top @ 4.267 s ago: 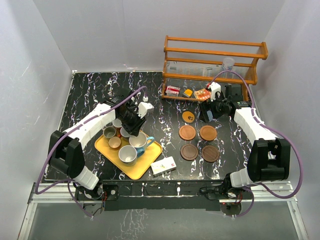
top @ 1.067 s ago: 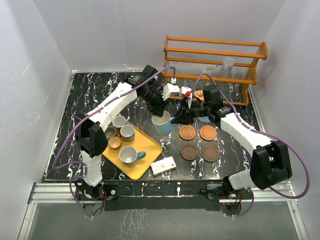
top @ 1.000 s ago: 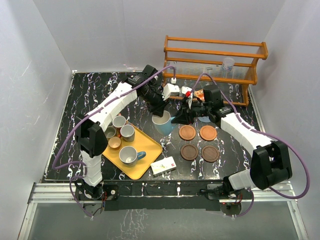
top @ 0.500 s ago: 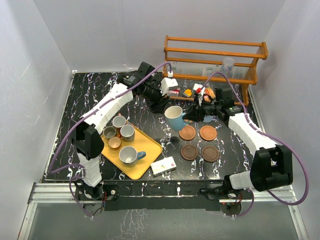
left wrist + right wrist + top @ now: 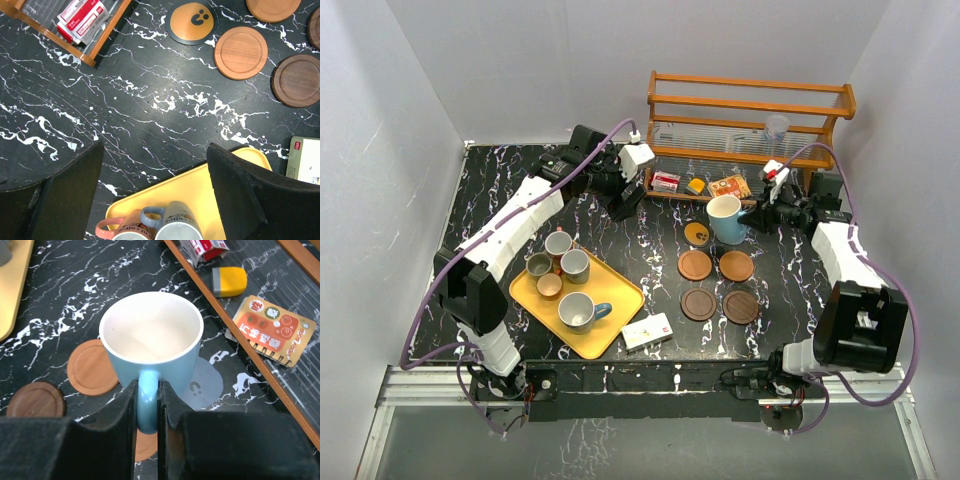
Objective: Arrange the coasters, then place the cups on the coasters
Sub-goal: Place the cup on the coaster.
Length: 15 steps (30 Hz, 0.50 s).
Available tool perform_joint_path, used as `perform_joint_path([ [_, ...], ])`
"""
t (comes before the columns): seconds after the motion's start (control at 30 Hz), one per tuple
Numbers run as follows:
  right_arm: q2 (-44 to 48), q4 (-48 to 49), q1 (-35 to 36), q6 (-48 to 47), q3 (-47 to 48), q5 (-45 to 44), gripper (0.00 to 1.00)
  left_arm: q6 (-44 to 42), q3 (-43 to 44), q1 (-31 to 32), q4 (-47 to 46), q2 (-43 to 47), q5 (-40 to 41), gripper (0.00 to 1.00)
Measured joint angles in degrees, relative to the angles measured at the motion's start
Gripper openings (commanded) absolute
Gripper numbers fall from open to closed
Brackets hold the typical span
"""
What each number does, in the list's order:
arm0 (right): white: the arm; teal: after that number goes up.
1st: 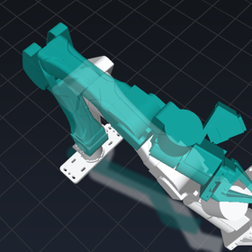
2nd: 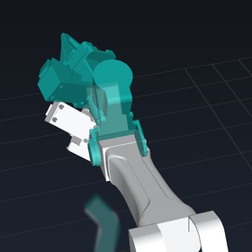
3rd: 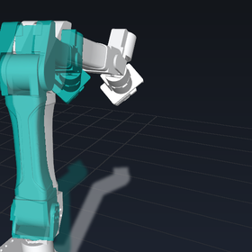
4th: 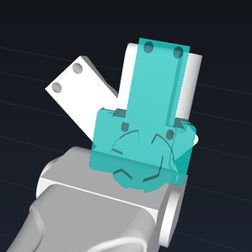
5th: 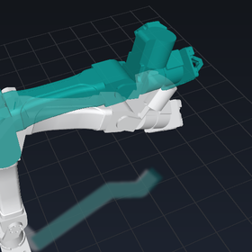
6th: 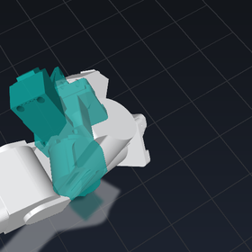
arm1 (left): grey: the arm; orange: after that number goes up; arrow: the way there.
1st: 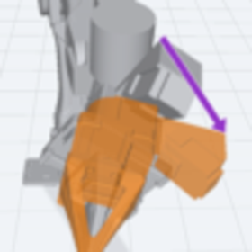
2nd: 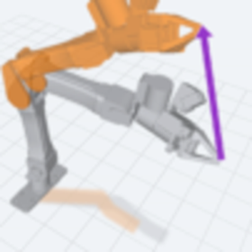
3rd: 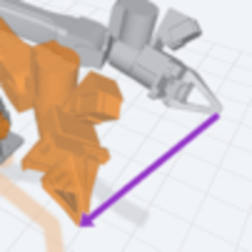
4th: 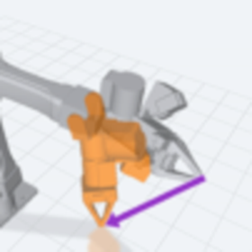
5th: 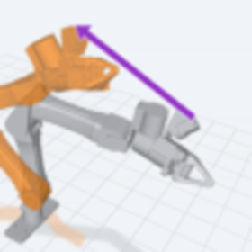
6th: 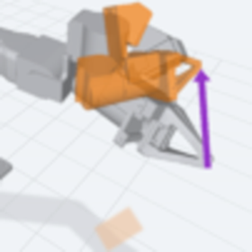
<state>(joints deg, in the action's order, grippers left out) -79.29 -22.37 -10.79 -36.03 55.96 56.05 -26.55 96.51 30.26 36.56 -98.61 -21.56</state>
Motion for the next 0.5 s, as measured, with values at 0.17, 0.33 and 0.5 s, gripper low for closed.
perform_joint_path([
  [0.17, -5.8, -0.2, -3.1, -4.3, 1.4, 2.9, 0.00, 0.0, -0.9, 0.0, -0.7, 0.0, -0.1, 0.84],
  [0.33, -10.8, -0.2, -3.3, -6.9, 3.4, 6.1, 0.00, 0.0, -1.2, 0.0, -1.4, 0.0, -0.2, 0.84],
  [0.5, -13.5, 0.2, -3.4, -8.0, 5.6, 7.6, 0.00, -0.1, -2.0, 0.0, -1.8, 0.0, -0.3, 0.84],
])
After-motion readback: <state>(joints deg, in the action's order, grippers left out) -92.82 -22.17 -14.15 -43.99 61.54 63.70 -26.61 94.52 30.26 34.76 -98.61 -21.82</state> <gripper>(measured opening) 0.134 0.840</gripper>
